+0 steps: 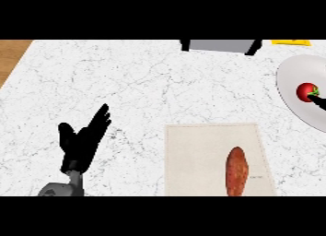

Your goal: Pick the tomato from the placemat and place it in the plate

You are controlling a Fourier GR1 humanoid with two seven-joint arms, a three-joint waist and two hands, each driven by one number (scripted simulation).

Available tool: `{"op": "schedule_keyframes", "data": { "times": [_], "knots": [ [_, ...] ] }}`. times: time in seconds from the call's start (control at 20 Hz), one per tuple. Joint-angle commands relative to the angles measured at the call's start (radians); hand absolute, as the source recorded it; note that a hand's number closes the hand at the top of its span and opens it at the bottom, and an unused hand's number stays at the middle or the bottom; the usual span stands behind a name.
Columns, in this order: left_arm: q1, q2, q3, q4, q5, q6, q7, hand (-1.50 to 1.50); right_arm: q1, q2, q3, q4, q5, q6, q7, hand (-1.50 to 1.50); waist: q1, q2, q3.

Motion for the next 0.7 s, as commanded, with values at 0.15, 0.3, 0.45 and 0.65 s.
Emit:
{"op": "schedule_keyframes", "data": {
  "times": [0.15, 0.3, 0.45, 0.65],
  "knots": [
    [0.006, 0.011, 0.011, 0.036, 0.005, -0.012, 0.006, 0.0, -0.06, 0.023, 0.003, 0.12, 0.01, 0.136, -0.074, -1.5, 0.001, 0.008, 0.001],
    [0.009, 0.0, 0.003, 0.035, 0.001, -0.005, 0.01, 0.0, -0.108, 0.024, -0.049, 0.127, -0.041, 0.194, -0.106, -1.5, 0.0, 0.008, 0.002],
    [0.023, -0.01, -0.003, 0.042, 0.001, -0.006, -0.002, 0.0, -0.107, 0.014, -0.139, 0.134, -0.128, 0.238, -0.179, -1.5, -0.018, 0.005, 0.002],
    [0.018, -0.005, 0.006, 0.018, -0.003, 0.011, 0.023, 0.0, -0.098, -0.009, -0.201, 0.19, -0.185, 0.304, -0.177, -1.5, -0.016, 0.007, 0.002]
  ]
}}
